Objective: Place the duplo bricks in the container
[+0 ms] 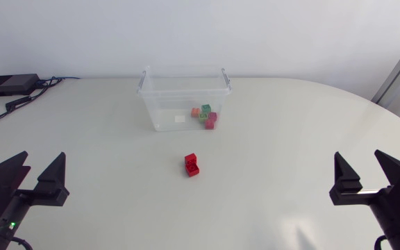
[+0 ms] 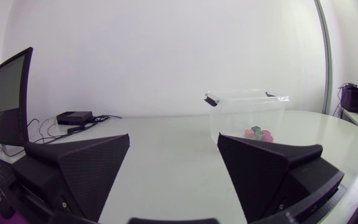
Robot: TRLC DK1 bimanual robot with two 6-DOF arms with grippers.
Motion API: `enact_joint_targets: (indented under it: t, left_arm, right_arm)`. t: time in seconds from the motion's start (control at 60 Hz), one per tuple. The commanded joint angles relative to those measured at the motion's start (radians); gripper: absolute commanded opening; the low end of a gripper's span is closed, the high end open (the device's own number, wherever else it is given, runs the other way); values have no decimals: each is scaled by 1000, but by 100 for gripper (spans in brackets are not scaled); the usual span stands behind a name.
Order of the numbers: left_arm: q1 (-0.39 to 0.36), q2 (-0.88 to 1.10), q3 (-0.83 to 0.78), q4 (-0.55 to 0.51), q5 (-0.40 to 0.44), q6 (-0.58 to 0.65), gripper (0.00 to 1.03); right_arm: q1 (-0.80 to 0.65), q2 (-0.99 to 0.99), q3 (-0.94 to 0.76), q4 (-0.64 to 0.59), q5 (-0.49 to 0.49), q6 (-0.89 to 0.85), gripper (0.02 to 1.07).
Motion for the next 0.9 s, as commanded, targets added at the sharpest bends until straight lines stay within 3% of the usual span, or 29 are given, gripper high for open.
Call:
enact_joint_targets:
  t: [0.0,0.7,0.883]
  left_arm:
    - [-6,-11,-20,7,-3,8,99]
    - [-23,2,37,49,2,20,96]
    - [-33,256,174,96,5,7,97]
  right_arm:
    - [10,-5,-20,-4,-3,13,103]
    - [24,-1,4,-1,6,29,103]
    - [61,147,101,24,8,30,103]
